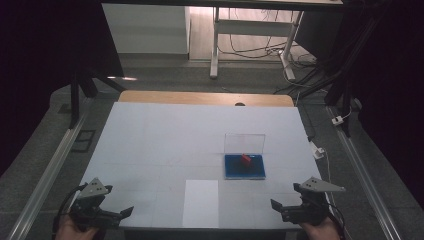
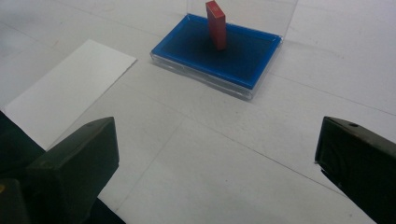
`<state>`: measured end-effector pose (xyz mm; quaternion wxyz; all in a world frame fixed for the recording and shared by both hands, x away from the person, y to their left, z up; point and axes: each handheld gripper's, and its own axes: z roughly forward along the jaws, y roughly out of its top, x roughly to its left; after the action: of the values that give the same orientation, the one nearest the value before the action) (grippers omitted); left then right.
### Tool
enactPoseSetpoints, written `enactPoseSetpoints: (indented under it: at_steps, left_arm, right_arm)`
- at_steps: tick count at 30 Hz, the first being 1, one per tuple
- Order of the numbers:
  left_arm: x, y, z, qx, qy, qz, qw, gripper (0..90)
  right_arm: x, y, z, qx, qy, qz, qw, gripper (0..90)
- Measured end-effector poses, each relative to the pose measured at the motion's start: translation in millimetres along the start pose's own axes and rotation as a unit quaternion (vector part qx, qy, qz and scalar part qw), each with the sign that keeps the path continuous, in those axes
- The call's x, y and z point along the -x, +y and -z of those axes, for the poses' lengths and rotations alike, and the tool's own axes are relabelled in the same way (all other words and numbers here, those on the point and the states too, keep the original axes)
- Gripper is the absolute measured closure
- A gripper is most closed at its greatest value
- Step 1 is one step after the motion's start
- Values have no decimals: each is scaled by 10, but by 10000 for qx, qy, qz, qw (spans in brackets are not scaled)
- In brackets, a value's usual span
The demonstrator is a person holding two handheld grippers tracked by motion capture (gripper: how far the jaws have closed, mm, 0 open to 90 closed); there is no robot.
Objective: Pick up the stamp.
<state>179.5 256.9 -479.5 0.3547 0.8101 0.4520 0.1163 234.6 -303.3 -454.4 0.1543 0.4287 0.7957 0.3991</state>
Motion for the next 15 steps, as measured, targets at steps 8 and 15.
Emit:
enactPoseSetpoints:
  at_steps: [8,15]
  left_arm:
    - [-6,0,1,13,-11,24,10000,0]
    - [-2,3,-3,0,-19,-20,10000,0]
  right_arm:
    - [-37,82,-23,76,-1,210,9998,0]
    - [-58,137,-72,86,-28,358,9993,0]
